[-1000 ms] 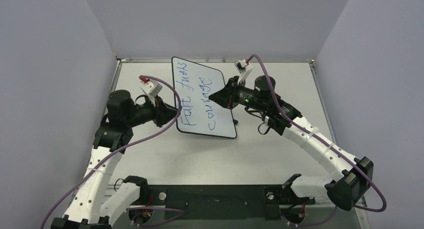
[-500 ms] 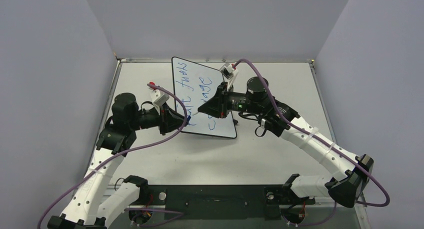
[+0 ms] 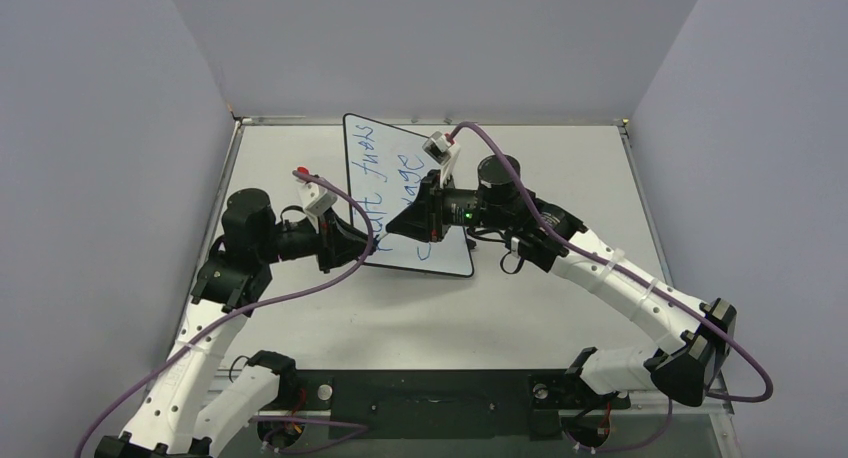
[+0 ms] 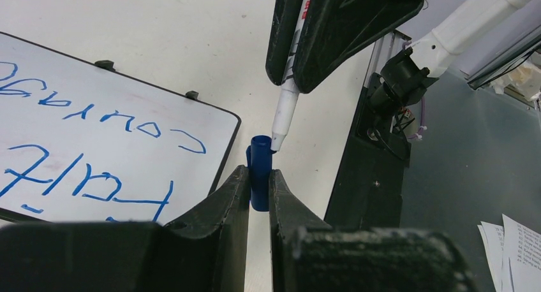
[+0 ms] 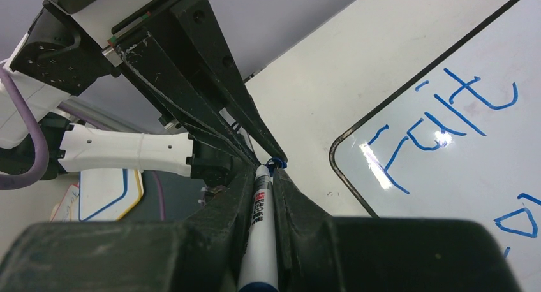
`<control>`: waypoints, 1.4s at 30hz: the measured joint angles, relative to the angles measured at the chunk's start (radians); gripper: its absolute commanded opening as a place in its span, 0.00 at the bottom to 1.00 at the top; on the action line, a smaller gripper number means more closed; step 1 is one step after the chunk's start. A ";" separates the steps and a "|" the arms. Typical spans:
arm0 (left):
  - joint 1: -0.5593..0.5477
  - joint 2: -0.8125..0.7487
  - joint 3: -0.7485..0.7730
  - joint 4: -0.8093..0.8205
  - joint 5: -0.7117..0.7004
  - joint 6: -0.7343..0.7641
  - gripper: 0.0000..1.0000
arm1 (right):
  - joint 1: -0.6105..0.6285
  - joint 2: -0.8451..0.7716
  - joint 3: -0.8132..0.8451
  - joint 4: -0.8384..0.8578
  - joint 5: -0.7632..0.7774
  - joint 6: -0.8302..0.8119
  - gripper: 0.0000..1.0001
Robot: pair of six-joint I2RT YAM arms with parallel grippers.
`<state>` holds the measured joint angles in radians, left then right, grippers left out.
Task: Write a sentence on the whiteboard
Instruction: Close the whiteboard marker at the center of the board.
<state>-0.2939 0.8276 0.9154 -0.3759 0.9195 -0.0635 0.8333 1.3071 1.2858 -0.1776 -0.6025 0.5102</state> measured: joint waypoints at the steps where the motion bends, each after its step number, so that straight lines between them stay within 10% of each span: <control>1: 0.000 -0.003 0.000 0.000 0.001 0.000 0.00 | 0.000 0.000 0.000 -0.003 0.000 -0.001 0.00; 42: 0.000 -0.023 -0.008 0.014 -0.006 0.001 0.00 | -0.051 -0.006 0.005 0.035 0.020 0.039 0.00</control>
<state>-0.2943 0.8047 0.9077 -0.3614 0.9134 -0.0628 0.7818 1.3006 1.2903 -0.1421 -0.5827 0.5488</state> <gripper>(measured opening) 0.095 0.103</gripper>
